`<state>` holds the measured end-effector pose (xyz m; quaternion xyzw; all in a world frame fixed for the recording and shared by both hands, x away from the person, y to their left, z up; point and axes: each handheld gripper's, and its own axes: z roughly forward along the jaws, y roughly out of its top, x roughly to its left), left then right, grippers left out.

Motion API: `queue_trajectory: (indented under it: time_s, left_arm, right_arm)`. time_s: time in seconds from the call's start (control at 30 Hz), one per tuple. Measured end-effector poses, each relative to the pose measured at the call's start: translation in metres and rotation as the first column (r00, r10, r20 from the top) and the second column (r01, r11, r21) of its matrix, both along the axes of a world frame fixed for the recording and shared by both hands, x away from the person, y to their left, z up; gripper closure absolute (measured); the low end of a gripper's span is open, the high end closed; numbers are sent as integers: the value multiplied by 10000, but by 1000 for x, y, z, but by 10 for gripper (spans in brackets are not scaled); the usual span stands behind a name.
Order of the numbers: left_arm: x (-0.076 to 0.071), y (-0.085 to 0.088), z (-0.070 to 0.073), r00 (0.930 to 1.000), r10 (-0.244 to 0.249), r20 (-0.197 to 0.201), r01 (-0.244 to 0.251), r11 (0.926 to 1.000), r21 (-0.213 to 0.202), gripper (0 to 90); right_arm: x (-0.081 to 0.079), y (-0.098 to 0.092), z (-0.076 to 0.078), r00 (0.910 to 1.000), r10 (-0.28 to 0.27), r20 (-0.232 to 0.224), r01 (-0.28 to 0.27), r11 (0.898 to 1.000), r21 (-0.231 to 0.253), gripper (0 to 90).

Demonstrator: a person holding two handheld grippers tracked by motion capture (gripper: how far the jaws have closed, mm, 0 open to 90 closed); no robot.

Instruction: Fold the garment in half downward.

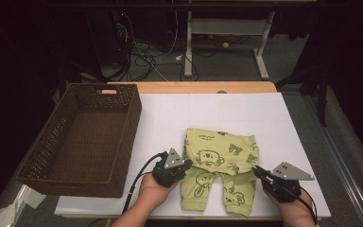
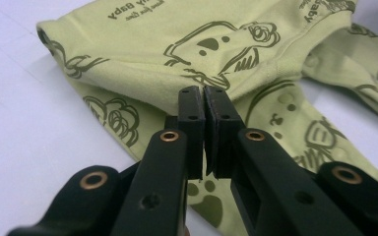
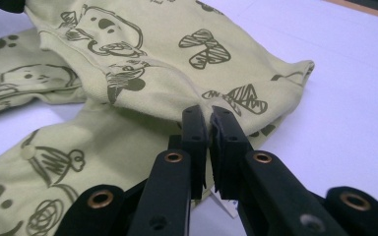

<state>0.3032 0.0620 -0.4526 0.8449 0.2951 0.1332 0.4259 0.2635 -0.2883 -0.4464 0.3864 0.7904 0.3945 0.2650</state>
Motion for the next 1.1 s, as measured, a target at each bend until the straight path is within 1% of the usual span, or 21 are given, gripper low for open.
queue_trajectory:
  time_s: [0.07, 0.17, 0.3, 0.43, 0.6, 0.67, 0.7, 0.77, 0.87, 0.93, 1.0, 1.1]
  left_arm:
    - [-5, 1, 3, 9999, -110, 64, 110, 9999, 57, 832]
    - [-12, 4, 6, 9996, -251, 108, 250, 9996, 140, 832]
    - [-18, 9, 9, 9994, -348, -49, 349, 9994, 33, 832]
    - [-32, 13, 9, 9984, -571, -40, 572, 9979, 300, 832]
    - [-48, 17, 8, 9964, -818, -242, 827, 9958, 391, 832]
    - [-54, 17, 6, 9952, -928, -324, 943, 9943, 506, 832]
    - [-57, 16, 5, 9945, -966, -397, 987, 9937, 540, 832]
    - [-62, 15, 4, 9939, -1034, -394, 1056, 9926, 592, 832]
    - [-66, 16, 5, 9940, -1055, -300, 1072, 9923, 623, 832]
    - [-68, 17, 4, 9935, -1064, -416, 1085, 9928, 511, 832]
    - [-70, 17, 3, 9929, -1074, -507, 1098, 9928, 485, 832]
    - [-75, 18, 4, 9923, -1145, -474, 1168, 9919, 499, 832]
  right_arm:
    - [-5, 0, 2, 9999, 124, 63, -124, 9999, 19, 863]
    - [-14, -2, 4, 9996, 284, 20, -284, 9996, 81, 864]
    - [-26, -2, 7, 9982, 592, 14, -592, 9982, 92, 864]
    - [-38, -1, 8, 9963, 858, 1, -858, 9963, 4, 864]
    - [-53, 0, 6, 9922, 1229, -186, -1232, 9922, -173, 864]
    - [-58, 0, 6, 9915, 1280, -218, -1285, 9915, -205, 865]
    - [-61, 0, 6, 9904, 1364, -240, -1369, 9904, -203, 865]
    - [-64, -1, 5, 9903, 1366, -244, -1371, 9903, -229, 865]
    - [-67, -1, 4, 9893, 1419, -342, -1426, 9896, -195, 865]
    - [-69, -2, 3, 9888, 1436, -417, -1444, 9894, -159, 865]
    - [-72, -2, 3, 9877, 1500, -434, -1508, 9884, -164, 865]
    - [-77, -2, 2, 9869, 1556, -429, -1566, 9874, -210, 864]
